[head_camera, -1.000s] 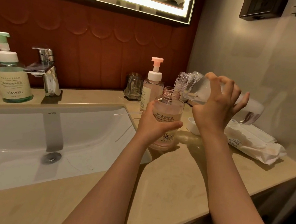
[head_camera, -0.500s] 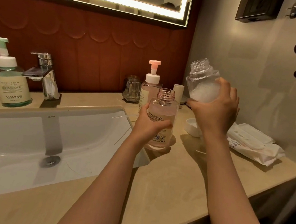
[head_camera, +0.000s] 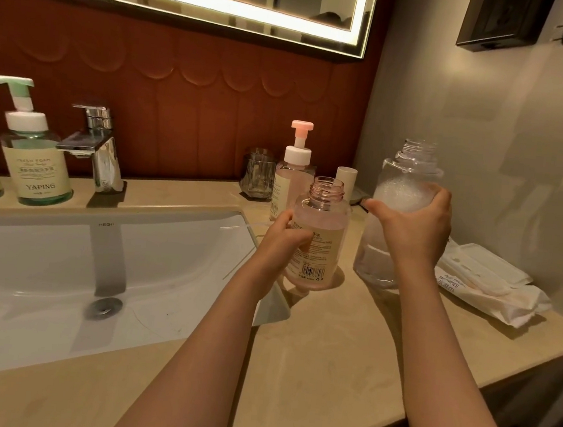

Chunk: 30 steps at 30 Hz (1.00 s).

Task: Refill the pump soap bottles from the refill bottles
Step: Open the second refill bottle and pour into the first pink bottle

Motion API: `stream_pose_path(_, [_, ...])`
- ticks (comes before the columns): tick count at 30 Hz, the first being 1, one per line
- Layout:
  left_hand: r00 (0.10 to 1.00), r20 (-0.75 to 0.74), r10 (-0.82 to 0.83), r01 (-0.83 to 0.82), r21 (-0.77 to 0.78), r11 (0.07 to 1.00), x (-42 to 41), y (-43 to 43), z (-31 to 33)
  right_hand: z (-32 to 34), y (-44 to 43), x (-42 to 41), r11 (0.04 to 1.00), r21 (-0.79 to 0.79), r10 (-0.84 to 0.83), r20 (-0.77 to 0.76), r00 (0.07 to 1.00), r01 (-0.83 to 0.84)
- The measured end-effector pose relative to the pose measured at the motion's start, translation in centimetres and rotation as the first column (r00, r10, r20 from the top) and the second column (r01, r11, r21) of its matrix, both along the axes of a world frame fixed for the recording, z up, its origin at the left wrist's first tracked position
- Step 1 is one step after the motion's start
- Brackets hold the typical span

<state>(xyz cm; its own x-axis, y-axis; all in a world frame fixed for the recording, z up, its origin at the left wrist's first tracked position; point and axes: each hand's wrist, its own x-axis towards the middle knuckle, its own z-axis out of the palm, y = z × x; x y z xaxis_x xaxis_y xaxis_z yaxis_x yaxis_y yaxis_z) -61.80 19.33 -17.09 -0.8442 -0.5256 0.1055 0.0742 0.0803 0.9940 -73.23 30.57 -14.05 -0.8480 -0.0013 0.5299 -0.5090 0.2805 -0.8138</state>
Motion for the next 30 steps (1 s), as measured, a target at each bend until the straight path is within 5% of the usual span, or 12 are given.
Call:
stream_pose_path(7, [0.999,0.006,0.037,-0.036,-0.149,0.988,-0.2,0.3,-0.6,-0.3,-0.2,0.1,1.000,0.008,-0.027,0.004,1.000,0.026])
stream_pose_path(10, [0.983,-0.052,0.177,-0.184,-0.194,0.964,-0.3,0.2,-0.7,-0.1,-0.1,1.2,0.968,-0.183,-0.205,-0.199,0.958,0.170])
stream_pose_path(14, [0.917,-0.145,0.371,-0.386,-0.089,0.918,0.1,-0.5,-0.3,-0.2,-1.0,2.4,0.945,-0.327,-0.155,-0.485,0.861,-0.014])
stream_pose_path(18, [0.805,-0.196,0.559,-0.567,0.019,0.823,0.4,-1.8,-0.1,-0.6,-2.7,3.6,0.985,0.024,0.160,-0.522,0.838,-0.173])
stream_pose_path(22, [0.740,-0.140,0.658,-0.658,0.052,0.751,0.6,-2.7,-0.9,-1.4,-5.2,4.0,0.802,0.535,0.438,-0.223,0.871,-0.266])
stream_pose_path(25, [0.728,-0.126,0.674,-0.668,0.095,0.738,0.7,-3.1,-1.0,-1.4,-7.0,3.3,0.689,0.642,0.443,-0.007,0.896,-0.335])
stream_pose_path(30, [0.703,-0.119,0.701,-0.699,0.059,0.712,0.7,-3.3,-1.2,-2.7,-9.1,2.0,0.534,0.824,0.455,-0.092,0.886,-0.189])
